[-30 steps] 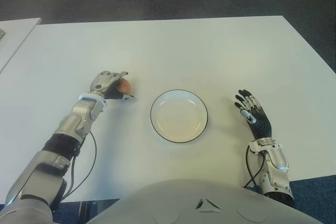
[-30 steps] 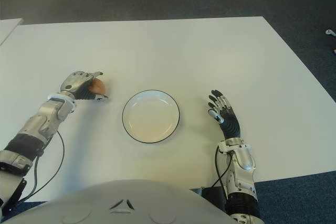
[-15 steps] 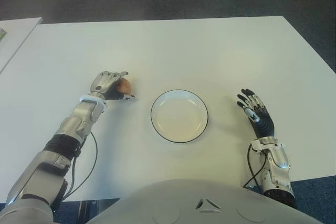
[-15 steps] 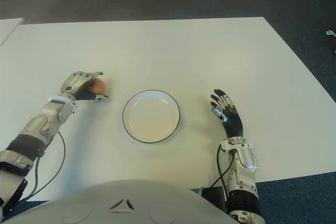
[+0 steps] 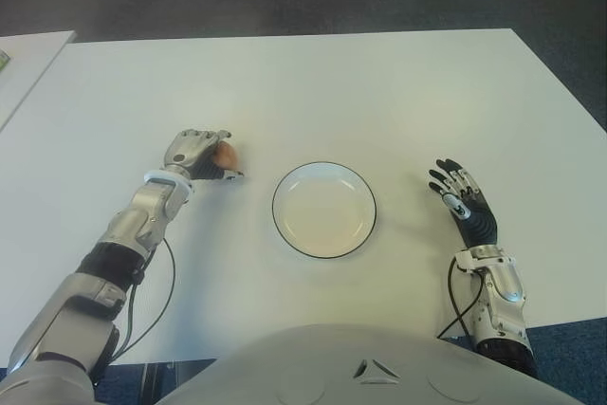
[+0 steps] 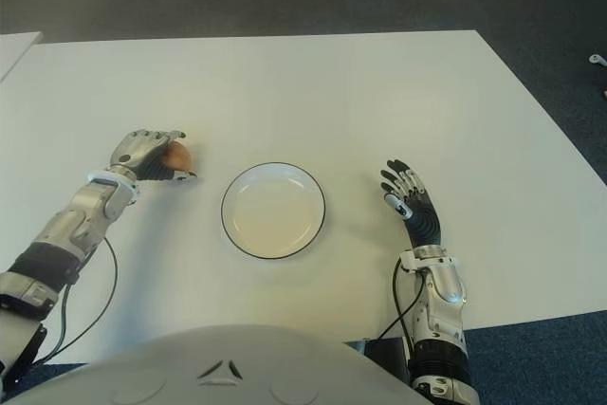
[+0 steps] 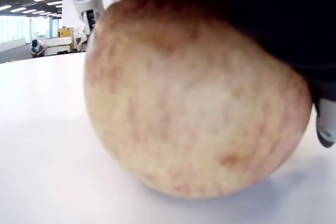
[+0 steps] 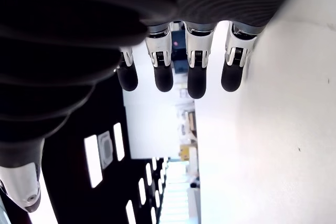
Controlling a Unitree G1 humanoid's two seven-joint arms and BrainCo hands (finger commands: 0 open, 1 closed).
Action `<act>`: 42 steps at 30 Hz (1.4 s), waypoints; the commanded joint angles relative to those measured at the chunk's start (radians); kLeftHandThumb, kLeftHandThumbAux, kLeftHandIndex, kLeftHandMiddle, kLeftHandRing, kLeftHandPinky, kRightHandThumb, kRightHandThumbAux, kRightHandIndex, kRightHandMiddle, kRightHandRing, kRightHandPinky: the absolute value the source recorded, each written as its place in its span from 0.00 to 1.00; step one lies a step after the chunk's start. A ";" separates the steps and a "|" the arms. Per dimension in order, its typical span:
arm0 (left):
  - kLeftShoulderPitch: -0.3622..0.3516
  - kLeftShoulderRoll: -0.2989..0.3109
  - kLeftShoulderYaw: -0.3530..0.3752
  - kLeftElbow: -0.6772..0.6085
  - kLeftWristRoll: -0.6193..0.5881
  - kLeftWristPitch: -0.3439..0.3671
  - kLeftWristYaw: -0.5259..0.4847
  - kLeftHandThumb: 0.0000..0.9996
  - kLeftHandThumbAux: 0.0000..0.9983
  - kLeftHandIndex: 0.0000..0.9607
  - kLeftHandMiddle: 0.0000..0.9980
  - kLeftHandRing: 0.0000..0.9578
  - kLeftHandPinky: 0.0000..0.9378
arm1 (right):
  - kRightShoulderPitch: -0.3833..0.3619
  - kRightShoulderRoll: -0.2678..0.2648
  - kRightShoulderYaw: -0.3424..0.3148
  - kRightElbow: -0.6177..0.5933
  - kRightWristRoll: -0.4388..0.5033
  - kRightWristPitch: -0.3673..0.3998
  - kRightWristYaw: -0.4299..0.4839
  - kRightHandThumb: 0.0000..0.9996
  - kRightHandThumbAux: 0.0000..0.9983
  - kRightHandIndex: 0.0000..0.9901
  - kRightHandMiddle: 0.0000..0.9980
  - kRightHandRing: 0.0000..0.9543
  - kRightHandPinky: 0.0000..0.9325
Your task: Put the apples into the plate.
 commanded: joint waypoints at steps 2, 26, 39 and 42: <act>0.037 0.006 -0.004 -0.038 -0.003 -0.002 -0.031 0.85 0.67 0.41 0.53 0.86 0.86 | 0.022 0.023 0.004 0.044 0.006 0.036 -0.006 0.16 0.57 0.11 0.13 0.14 0.18; 0.096 -0.041 0.129 -0.626 -0.016 0.092 -0.208 0.85 0.67 0.42 0.53 0.85 0.75 | 0.051 0.035 0.034 0.031 -0.031 0.019 -0.015 0.14 0.58 0.09 0.08 0.06 0.08; 0.101 -0.130 0.085 -0.803 0.061 0.133 -0.296 0.85 0.67 0.42 0.52 0.84 0.74 | 0.067 0.040 0.045 0.019 -0.035 0.036 -0.028 0.14 0.60 0.09 0.09 0.07 0.11; 0.093 -0.152 0.078 -0.823 0.075 0.136 -0.319 0.85 0.67 0.42 0.52 0.84 0.76 | 0.070 0.039 0.050 0.016 -0.038 0.039 -0.032 0.14 0.59 0.09 0.09 0.08 0.11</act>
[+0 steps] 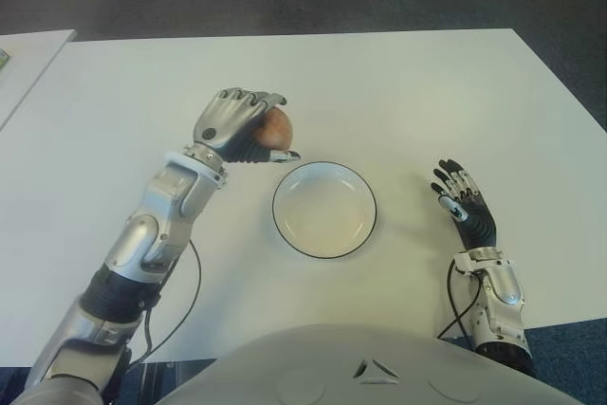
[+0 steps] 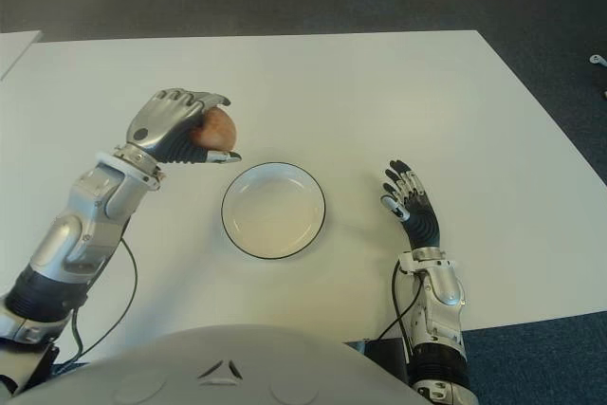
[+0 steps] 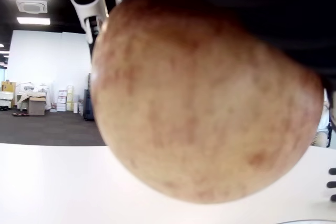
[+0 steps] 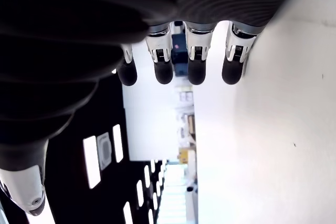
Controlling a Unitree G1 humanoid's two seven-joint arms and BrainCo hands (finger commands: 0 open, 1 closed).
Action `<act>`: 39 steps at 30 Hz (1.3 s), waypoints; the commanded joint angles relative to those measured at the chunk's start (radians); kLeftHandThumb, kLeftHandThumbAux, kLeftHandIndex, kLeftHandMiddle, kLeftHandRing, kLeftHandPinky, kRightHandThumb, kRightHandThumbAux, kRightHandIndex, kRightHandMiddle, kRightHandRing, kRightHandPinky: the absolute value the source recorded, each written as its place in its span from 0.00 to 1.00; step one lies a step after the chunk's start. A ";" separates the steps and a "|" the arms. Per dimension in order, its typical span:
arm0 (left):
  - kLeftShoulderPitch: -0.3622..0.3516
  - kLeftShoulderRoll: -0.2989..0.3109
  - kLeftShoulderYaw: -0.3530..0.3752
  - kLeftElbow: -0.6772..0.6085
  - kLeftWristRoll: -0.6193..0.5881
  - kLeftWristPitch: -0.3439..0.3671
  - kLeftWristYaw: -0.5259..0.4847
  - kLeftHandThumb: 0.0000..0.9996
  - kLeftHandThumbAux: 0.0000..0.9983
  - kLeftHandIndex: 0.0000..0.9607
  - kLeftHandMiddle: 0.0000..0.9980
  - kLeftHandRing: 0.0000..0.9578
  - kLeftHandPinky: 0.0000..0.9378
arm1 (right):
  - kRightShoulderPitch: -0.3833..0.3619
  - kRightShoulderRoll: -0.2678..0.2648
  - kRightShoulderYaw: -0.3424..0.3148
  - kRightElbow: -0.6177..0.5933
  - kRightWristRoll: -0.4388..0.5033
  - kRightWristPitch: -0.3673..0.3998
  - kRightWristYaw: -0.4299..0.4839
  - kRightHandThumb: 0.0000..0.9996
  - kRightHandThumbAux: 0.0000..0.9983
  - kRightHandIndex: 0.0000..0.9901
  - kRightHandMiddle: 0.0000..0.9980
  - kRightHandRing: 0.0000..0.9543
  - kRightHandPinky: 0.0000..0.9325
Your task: Put the apples into the plate.
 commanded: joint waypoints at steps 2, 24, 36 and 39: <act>-0.029 -0.040 -0.033 -0.046 0.046 -0.003 -0.049 0.85 0.67 0.42 0.52 0.84 0.79 | 0.048 0.026 0.024 0.037 -0.016 0.052 -0.013 0.14 0.58 0.10 0.09 0.08 0.11; -0.041 -0.183 -0.214 0.002 0.110 -0.103 -0.115 0.86 0.66 0.42 0.53 0.87 0.86 | 0.097 0.053 0.058 -0.062 -0.043 0.085 -0.094 0.18 0.54 0.11 0.10 0.08 0.12; -0.004 -0.200 -0.223 0.061 0.093 -0.071 -0.169 0.85 0.67 0.42 0.53 0.85 0.85 | 0.103 0.032 0.059 -0.054 -0.025 0.064 -0.059 0.19 0.54 0.11 0.11 0.08 0.10; -0.001 -0.203 -0.225 0.074 0.096 -0.071 -0.161 0.86 0.67 0.42 0.53 0.86 0.86 | 0.102 0.027 0.058 -0.050 -0.024 0.065 -0.050 0.19 0.53 0.11 0.10 0.08 0.10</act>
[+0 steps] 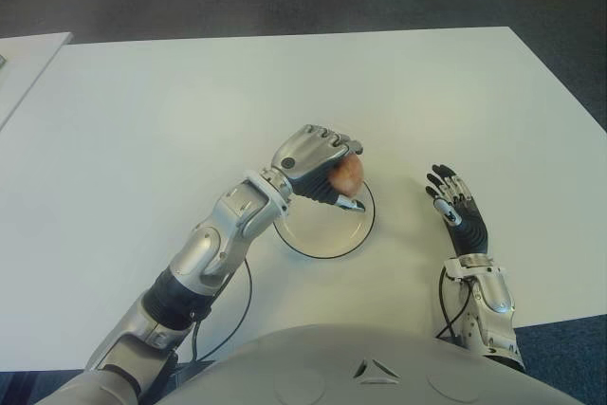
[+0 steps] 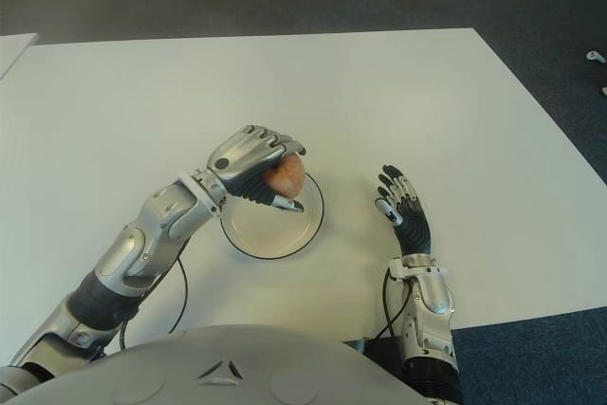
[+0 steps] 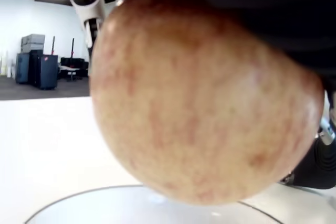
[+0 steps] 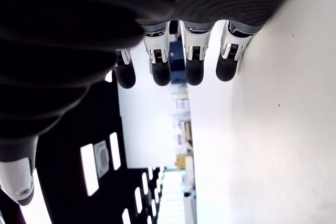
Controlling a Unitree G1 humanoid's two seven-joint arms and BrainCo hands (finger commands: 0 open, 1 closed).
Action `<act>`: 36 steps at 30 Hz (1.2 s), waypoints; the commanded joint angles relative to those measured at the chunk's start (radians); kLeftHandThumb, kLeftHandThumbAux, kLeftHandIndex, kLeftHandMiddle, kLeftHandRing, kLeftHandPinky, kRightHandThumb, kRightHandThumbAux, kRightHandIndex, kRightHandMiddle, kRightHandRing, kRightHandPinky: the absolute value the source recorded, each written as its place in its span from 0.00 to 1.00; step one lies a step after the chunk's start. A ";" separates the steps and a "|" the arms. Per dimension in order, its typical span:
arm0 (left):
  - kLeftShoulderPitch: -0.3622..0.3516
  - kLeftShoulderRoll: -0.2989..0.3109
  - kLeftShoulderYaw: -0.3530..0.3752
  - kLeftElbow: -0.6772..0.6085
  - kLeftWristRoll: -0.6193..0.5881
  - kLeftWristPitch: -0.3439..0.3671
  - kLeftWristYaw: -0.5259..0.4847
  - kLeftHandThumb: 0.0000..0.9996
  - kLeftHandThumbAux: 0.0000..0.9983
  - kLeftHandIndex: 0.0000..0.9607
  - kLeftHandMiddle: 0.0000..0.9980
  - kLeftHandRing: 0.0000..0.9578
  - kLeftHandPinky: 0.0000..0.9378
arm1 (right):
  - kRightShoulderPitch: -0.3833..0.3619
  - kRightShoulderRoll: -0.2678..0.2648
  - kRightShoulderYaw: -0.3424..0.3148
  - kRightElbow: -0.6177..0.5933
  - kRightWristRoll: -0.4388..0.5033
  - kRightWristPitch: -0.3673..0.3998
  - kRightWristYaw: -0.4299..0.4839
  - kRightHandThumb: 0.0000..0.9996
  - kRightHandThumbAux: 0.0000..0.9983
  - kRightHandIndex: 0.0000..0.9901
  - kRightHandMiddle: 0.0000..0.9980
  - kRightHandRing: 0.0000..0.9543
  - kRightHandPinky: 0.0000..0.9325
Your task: Put the apples into the plate.
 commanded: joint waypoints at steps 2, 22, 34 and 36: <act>0.014 -0.007 -0.005 0.037 -0.001 0.006 0.002 0.86 0.67 0.42 0.53 0.86 0.86 | 0.030 0.001 0.008 0.047 -0.001 0.043 0.016 0.19 0.53 0.10 0.10 0.07 0.09; 0.045 -0.015 -0.004 0.118 0.006 -0.009 0.077 0.86 0.67 0.42 0.52 0.83 0.82 | 0.039 0.003 0.006 0.035 0.010 0.048 0.027 0.20 0.53 0.10 0.09 0.07 0.10; 0.076 -0.017 -0.018 0.125 0.026 -0.006 0.110 0.86 0.67 0.42 0.52 0.84 0.84 | 0.036 0.000 -0.001 0.041 0.022 0.040 0.044 0.20 0.54 0.11 0.10 0.08 0.10; 0.080 -0.017 -0.021 0.121 0.030 0.003 0.096 0.86 0.67 0.42 0.52 0.84 0.85 | 0.035 0.001 -0.001 0.039 0.024 0.044 0.044 0.20 0.54 0.11 0.10 0.08 0.10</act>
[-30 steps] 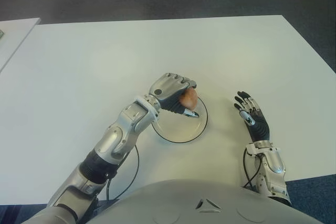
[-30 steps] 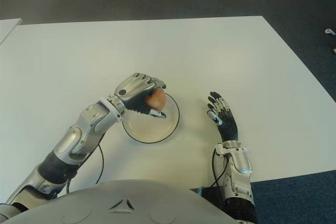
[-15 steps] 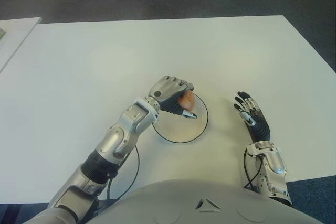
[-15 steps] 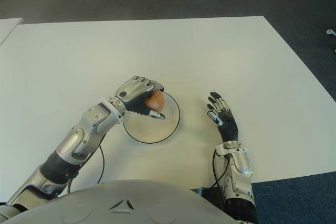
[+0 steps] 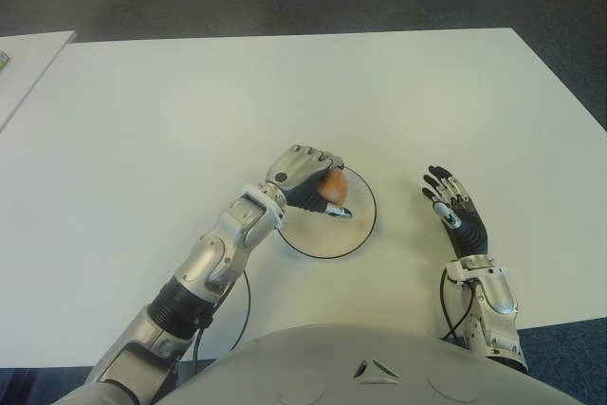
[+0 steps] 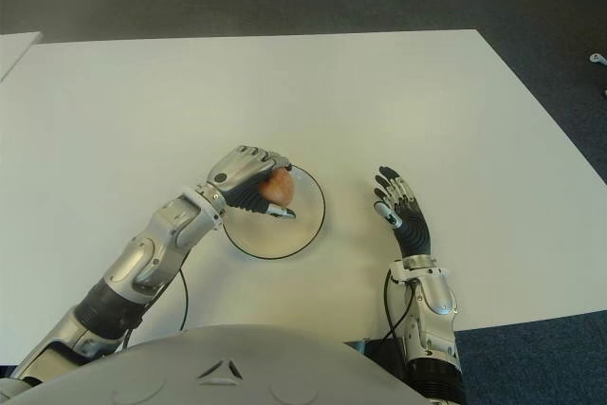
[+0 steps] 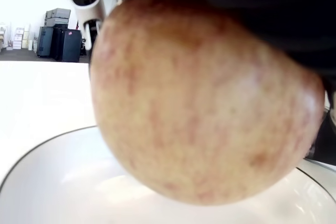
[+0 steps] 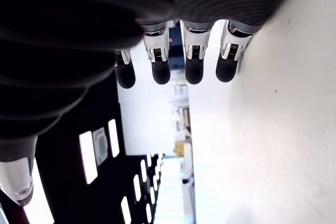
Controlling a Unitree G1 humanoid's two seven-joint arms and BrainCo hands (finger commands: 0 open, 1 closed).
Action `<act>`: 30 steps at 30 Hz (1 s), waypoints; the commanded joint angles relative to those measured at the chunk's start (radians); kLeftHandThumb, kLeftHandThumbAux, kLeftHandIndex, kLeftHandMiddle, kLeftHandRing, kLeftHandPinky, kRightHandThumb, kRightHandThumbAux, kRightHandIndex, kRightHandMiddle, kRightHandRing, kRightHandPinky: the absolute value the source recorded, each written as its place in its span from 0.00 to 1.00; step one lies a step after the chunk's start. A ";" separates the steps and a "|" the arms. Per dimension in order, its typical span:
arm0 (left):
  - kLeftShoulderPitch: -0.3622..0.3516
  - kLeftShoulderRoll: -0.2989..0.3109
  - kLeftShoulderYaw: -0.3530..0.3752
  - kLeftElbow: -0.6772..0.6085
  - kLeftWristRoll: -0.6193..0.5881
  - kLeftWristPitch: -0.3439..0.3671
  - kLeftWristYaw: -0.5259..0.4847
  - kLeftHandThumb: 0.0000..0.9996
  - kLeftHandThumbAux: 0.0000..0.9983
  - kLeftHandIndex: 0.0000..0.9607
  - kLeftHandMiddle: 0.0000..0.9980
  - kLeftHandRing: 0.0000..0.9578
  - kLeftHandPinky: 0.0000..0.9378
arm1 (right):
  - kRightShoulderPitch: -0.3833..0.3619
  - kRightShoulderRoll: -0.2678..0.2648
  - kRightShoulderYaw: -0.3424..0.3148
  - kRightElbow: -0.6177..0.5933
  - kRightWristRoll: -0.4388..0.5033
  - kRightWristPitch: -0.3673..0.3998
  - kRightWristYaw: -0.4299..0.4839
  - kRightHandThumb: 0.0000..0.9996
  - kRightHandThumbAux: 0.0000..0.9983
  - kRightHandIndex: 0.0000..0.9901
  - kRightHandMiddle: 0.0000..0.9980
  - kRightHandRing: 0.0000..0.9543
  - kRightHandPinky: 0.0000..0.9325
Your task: Put the apples into the plate.
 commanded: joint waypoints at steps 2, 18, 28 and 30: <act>0.016 -0.002 -0.014 -0.002 0.016 0.016 -0.008 0.86 0.66 0.42 0.53 0.85 0.85 | 0.030 0.012 0.003 0.036 0.004 0.046 -0.001 0.20 0.54 0.11 0.10 0.08 0.10; 0.014 0.021 -0.019 0.035 0.028 -0.035 0.086 0.86 0.66 0.42 0.53 0.86 0.86 | 0.028 0.018 0.010 0.026 -0.001 0.067 -0.020 0.21 0.54 0.11 0.10 0.08 0.12; 0.015 0.042 -0.017 -0.019 -0.025 -0.042 -0.026 0.64 0.55 0.42 0.64 0.71 0.72 | 0.014 0.009 0.007 0.045 -0.004 0.058 -0.007 0.21 0.55 0.11 0.10 0.09 0.11; 0.007 0.051 -0.019 -0.025 -0.033 -0.045 -0.059 0.52 0.43 0.38 0.56 0.60 0.61 | 0.016 0.011 0.008 0.038 -0.006 0.069 -0.015 0.21 0.55 0.11 0.10 0.08 0.11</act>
